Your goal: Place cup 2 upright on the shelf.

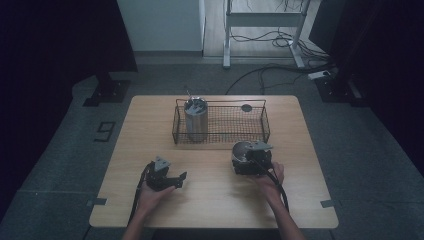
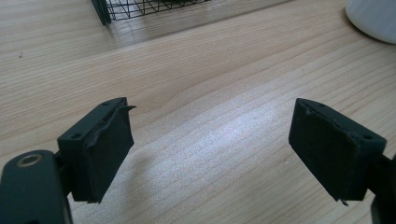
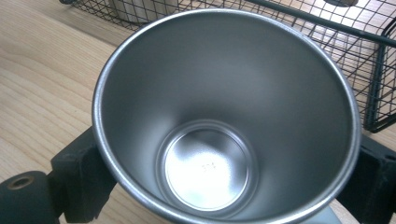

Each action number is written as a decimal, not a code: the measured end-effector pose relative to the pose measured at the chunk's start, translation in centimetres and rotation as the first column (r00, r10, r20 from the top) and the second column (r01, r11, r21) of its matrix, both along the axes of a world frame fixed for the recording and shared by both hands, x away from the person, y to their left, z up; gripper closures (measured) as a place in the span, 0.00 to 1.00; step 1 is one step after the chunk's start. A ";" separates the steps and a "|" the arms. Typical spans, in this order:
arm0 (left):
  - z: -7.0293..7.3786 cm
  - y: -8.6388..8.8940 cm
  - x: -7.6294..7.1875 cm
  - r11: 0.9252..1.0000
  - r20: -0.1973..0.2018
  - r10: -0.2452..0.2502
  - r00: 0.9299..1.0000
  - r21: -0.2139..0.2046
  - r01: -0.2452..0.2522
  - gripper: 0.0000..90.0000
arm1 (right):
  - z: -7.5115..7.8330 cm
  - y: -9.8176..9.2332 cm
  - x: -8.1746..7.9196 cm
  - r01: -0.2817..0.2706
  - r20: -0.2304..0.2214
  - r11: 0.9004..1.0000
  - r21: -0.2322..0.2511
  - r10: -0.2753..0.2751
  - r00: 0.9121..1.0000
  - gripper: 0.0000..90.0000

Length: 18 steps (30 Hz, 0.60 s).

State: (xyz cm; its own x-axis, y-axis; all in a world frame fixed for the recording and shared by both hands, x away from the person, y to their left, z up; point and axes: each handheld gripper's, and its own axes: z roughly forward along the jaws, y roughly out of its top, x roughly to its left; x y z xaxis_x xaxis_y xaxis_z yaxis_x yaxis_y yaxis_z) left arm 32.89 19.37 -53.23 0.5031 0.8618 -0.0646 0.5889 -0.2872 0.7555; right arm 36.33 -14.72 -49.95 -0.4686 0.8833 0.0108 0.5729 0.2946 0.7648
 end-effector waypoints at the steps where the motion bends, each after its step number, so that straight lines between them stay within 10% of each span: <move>1: 0.0 0.0 0.0 1.000 -0.001 -0.001 1.000 0.000 0.001 0.15 | 0.0 -0.2 0.0 0.005 0.003 1.000 -0.003 -0.005 1.000 0.09; 18: -0.2 -0.1 0.1 1.000 -0.009 -0.002 1.000 0.005 0.002 0.15 | 1.1 -1.3 -0.4 0.009 0.022 0.999 0.035 -0.010 1.000 0.09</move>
State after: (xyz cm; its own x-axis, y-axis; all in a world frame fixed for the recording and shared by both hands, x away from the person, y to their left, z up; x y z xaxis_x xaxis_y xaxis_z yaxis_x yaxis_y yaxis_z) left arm 32.95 19.27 -53.46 0.5040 0.8612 -0.0654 0.5955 -0.2917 0.7485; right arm 35.90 -16.00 -48.90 -0.4610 0.8868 0.0314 0.5584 0.2624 0.7870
